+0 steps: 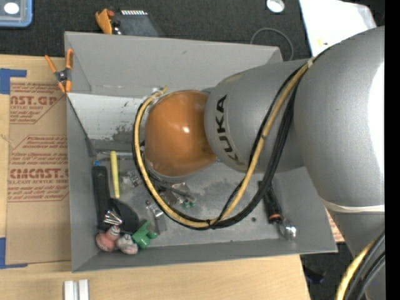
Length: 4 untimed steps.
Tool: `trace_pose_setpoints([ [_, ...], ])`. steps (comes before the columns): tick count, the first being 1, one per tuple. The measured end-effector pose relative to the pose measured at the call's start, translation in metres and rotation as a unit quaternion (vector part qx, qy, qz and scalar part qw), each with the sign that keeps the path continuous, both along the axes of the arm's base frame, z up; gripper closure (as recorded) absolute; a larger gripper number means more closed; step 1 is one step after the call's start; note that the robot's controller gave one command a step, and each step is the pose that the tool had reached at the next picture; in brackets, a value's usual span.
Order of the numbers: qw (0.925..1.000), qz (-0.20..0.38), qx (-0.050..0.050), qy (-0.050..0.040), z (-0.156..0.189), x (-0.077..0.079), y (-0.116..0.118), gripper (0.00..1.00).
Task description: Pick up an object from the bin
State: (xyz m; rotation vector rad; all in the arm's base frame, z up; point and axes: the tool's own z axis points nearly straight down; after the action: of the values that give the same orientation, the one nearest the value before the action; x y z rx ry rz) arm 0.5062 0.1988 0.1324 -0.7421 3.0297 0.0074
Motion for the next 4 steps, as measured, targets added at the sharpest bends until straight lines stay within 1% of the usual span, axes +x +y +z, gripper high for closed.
trace_pose_setpoints([
  [1, 0.9999, 0.010, 0.002, -0.0056, 0.003, 0.005, 0.020, 0.00],
  [2, 0.9998, 0.018, 0.000, -0.0032, -0.059, -0.025, 0.040, 0.00],
  [3, 0.9999, 0.015, 0.004, -0.0075, -0.060, -0.013, 0.014, 1.00],
  [4, 0.9999, 0.015, 0.004, -0.0075, -0.060, -0.013, 0.014, 1.00],
])
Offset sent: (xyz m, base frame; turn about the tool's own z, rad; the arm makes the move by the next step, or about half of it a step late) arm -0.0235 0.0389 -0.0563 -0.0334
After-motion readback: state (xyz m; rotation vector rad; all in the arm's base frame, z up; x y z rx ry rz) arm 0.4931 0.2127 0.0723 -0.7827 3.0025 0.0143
